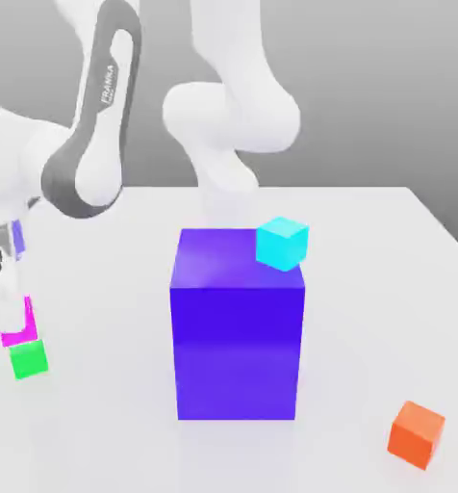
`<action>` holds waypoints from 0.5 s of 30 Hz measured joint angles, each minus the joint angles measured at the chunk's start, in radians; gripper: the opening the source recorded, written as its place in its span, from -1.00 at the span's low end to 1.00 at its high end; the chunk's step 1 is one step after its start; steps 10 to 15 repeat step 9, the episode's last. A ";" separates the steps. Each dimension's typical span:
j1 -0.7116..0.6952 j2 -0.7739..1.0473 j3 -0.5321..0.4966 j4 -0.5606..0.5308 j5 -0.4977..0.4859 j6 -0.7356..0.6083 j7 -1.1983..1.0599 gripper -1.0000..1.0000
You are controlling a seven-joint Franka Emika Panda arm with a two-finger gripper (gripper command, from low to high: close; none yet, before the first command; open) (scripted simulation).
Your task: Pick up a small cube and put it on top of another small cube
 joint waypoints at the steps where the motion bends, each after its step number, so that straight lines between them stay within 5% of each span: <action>1: -0.041 0.009 0.007 -0.004 0.013 0.012 0.008 -1.00; 6: -0.055 0.164 0.091 0.001 0.137 0.155 -0.064 -1.00; 7: -0.062 0.183 0.101 0.002 0.151 0.172 -0.074 1.00; 15: -0.062 0.183 0.101 0.002 0.151 0.172 -0.074 1.00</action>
